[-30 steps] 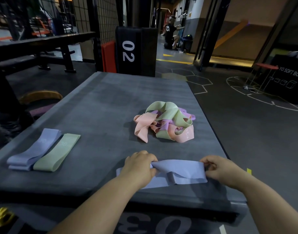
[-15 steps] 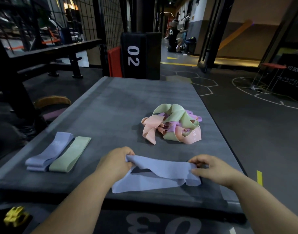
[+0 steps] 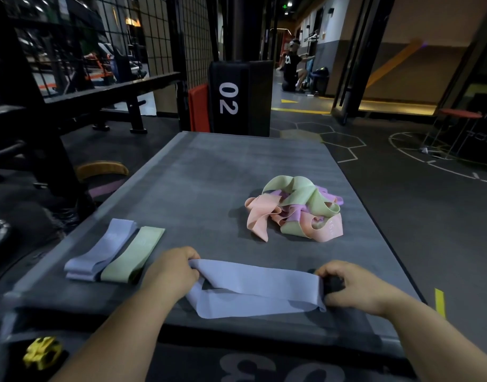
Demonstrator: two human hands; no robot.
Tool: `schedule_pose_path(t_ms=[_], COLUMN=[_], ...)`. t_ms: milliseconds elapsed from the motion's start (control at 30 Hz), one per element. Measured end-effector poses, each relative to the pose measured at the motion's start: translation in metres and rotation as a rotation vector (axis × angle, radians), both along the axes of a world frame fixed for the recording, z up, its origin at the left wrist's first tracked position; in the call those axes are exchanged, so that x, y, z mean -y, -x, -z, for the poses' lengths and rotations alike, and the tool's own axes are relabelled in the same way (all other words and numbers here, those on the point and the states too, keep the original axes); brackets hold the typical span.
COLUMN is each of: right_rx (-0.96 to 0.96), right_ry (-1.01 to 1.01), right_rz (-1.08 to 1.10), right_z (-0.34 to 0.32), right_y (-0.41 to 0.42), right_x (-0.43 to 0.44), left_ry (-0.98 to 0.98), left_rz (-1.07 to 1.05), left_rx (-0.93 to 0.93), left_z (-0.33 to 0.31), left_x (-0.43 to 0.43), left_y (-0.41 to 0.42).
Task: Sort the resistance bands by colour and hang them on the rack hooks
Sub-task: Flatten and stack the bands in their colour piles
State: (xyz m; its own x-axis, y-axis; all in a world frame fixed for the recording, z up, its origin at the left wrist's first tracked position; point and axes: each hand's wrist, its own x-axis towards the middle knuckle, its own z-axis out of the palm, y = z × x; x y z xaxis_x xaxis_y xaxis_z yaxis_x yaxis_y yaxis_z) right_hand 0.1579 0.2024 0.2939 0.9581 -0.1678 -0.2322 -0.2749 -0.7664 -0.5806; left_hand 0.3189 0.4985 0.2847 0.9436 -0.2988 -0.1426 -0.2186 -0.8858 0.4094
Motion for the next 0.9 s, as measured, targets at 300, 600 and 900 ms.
schedule_pose_path(t_ms=[300, 600, 900], right_rx=[0.203, 0.313, 0.297], right_ry=[-0.546, -0.603, -0.329], right_rz=[0.224, 0.339, 0.446], right_z=[0.005, 0.000, 0.005], right_y=[0.004, 0.004, 0.008], right_x=[0.004, 0.008, 0.016], left_ry=[0.224, 0.518, 0.800], left_rz=[-0.012, 0.017, -0.010], left_rx=[-0.094, -0.389, -0.598], left_z=[-0.003, -0.001, -0.001], left_x=[-0.003, 0.007, 0.012], left_y=[0.002, 0.008, 0.011])
